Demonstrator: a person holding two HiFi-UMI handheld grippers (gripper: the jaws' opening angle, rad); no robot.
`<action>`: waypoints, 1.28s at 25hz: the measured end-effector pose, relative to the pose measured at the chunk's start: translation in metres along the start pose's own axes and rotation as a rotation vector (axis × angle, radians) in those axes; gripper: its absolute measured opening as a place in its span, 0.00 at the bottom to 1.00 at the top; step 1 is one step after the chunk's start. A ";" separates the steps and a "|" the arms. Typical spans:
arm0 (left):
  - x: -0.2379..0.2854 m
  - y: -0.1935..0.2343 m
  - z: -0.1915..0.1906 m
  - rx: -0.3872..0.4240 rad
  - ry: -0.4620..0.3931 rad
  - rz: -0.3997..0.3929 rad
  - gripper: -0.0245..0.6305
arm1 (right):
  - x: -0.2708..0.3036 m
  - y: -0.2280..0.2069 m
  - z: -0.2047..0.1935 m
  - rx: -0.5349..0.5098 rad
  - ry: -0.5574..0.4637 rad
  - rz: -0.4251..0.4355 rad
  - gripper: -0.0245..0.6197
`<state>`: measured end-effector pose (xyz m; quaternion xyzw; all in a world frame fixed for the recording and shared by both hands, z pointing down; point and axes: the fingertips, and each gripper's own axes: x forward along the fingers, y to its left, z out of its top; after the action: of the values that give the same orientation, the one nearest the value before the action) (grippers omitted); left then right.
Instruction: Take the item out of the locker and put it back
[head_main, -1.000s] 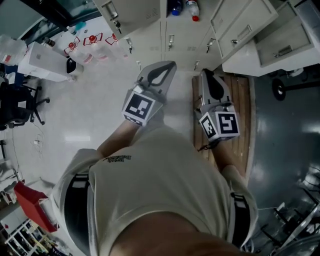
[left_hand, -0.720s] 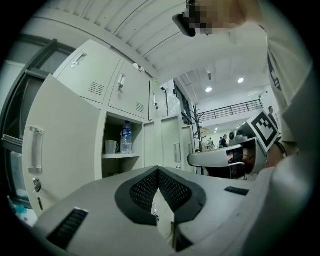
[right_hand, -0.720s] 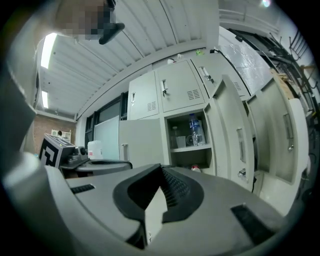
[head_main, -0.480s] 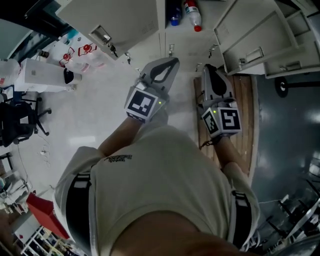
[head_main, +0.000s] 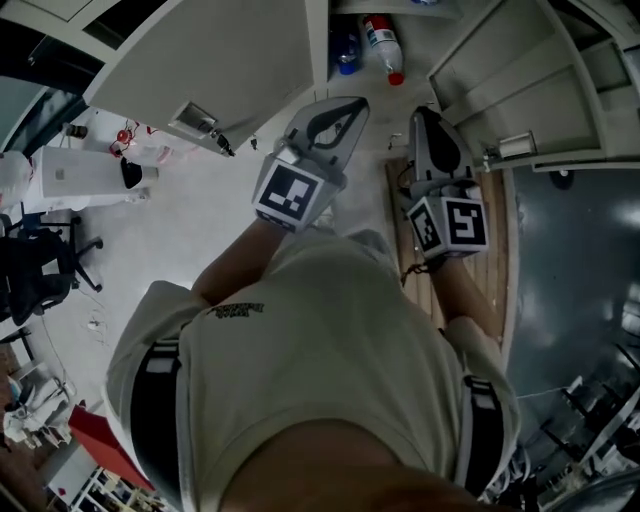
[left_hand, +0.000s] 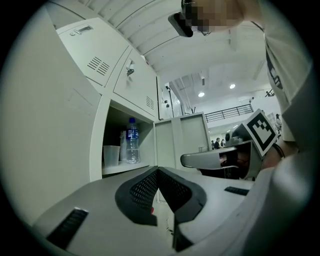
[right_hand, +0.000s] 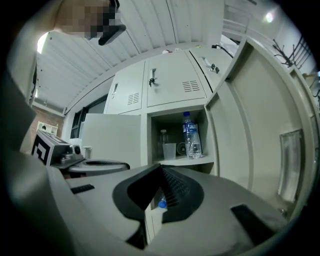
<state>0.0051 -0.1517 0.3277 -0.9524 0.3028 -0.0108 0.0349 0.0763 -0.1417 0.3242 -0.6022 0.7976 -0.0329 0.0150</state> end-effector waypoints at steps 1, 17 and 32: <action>0.004 0.004 0.000 0.002 -0.004 -0.002 0.04 | 0.005 -0.002 0.001 -0.005 0.002 -0.001 0.04; 0.042 0.015 -0.006 -0.033 0.025 0.096 0.04 | 0.040 -0.031 -0.003 -0.024 0.049 0.103 0.04; 0.070 0.036 -0.019 -0.061 -0.001 0.177 0.04 | 0.087 -0.041 -0.019 -0.059 0.076 0.098 0.13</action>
<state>0.0406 -0.2229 0.3435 -0.9225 0.3859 0.0021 0.0067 0.0904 -0.2354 0.3472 -0.5608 0.8267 -0.0315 -0.0316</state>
